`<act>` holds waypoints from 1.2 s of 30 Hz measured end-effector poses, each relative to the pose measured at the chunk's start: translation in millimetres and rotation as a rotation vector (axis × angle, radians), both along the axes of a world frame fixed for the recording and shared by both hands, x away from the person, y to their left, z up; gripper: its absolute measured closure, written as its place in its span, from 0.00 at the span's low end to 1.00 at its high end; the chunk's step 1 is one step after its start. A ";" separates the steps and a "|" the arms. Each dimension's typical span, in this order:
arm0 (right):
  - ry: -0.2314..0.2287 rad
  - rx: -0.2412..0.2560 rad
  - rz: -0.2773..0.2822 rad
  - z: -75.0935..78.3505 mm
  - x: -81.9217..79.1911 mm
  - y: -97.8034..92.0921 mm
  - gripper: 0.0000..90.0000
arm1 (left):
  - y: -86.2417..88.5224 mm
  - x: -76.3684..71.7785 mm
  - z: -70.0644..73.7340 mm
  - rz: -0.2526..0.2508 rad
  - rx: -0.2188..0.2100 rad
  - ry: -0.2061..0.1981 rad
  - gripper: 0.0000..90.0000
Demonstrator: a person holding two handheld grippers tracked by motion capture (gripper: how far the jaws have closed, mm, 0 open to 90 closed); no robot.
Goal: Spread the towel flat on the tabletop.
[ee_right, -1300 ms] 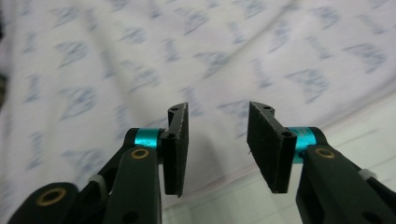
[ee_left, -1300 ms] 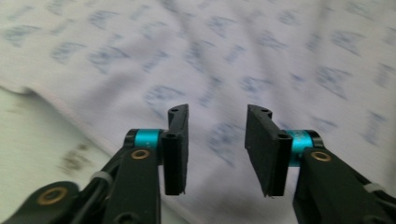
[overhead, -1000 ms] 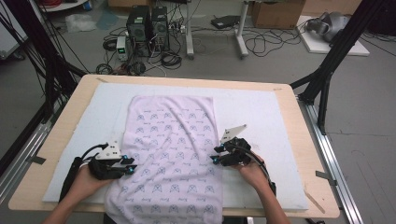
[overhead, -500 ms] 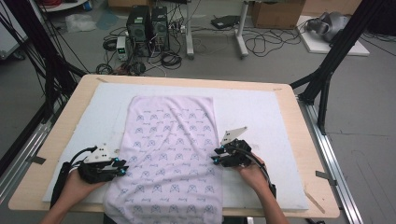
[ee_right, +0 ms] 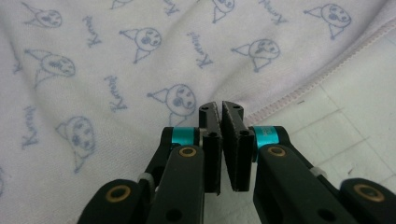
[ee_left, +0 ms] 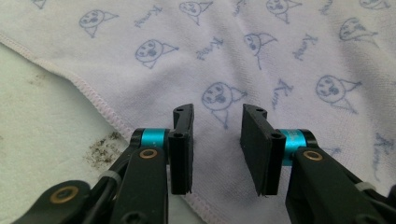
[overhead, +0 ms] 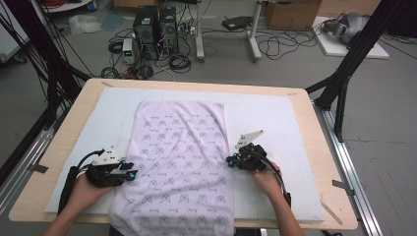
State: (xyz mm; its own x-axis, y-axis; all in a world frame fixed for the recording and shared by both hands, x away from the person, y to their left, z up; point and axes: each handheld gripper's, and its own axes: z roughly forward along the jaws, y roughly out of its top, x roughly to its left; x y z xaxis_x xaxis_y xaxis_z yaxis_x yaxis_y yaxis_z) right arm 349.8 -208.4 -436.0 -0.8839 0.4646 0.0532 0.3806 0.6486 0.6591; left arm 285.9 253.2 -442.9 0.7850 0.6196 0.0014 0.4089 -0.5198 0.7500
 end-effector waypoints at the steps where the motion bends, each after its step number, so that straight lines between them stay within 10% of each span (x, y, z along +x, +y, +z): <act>1: 0.012 0.001 -0.002 0.6 -0.6 -3.4 0.98 | 0.5 -0.1 0.3 -0.003 0.005 -0.001 0.73; 12: -0.023 0.044 -0.028 5.9 -4.3 -5.2 0.75 | 5.3 -4.2 0.1 -0.001 -0.003 -0.001 0.73; 23: -0.049 0.019 -0.149 13.1 42.0 5.6 0.66 | 1.1 13.2 1.5 0.022 0.002 -0.014 0.68; 32: -0.048 -0.003 -0.226 3.4 77.5 13.0 0.76 | -3.9 37.5 8.5 0.060 -0.052 -0.046 0.68; 36: -0.007 0.032 -0.213 -2.6 83.1 8.4 0.95 | -3.3 40.8 7.1 0.066 -0.053 -0.040 0.68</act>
